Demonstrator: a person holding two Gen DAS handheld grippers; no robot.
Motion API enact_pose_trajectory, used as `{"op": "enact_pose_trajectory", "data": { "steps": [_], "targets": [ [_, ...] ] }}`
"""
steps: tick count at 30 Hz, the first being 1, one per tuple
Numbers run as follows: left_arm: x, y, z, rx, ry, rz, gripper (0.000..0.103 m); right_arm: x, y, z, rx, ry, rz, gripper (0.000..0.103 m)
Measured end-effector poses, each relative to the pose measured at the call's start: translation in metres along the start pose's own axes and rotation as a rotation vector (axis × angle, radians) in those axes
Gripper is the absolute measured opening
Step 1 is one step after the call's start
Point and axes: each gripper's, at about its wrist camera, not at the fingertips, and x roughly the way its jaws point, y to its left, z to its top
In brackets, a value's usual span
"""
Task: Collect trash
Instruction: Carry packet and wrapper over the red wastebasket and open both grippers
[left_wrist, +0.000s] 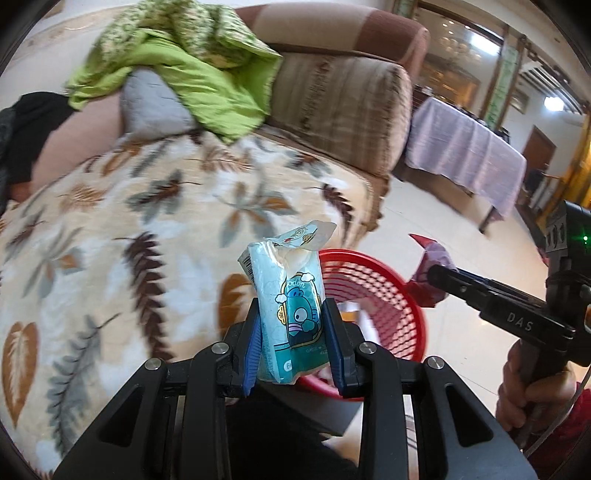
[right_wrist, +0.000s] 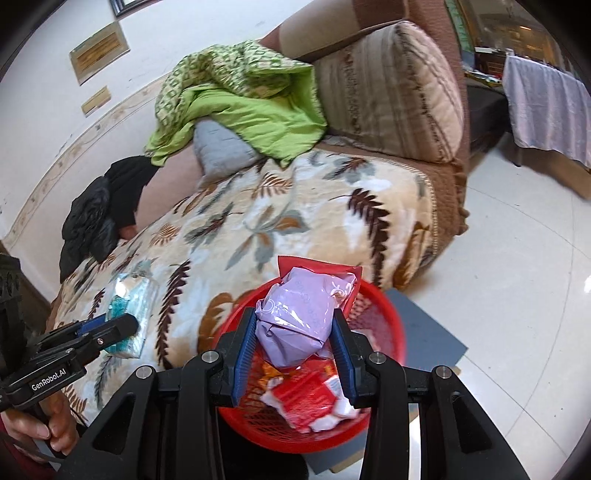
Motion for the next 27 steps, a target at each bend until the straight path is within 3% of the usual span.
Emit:
{"op": "enact_pose_trajectory", "data": {
  "steps": [6, 21, 25, 27],
  "targets": [
    [0.024, -0.023, 0.004, 0.032, 0.047, -0.046, 0.030, 0.001, -0.011, 0.002, 0.016, -0.002, 0.002, 0.043],
    [0.062, -0.027, 0.005, 0.007, 0.122, -0.082, 0.031, 0.026, -0.017, 0.005, 0.017, 0.032, 0.016, 0.046],
    [0.067, -0.027, 0.005, -0.005, 0.129, -0.088, 0.041, 0.032, -0.020, 0.007, 0.019, 0.044, -0.013, 0.059],
    [0.067, -0.025, 0.005, -0.020, 0.126, -0.095, 0.042, 0.031, -0.021, 0.007, 0.024, 0.045, -0.018, 0.060]
  ]
}}
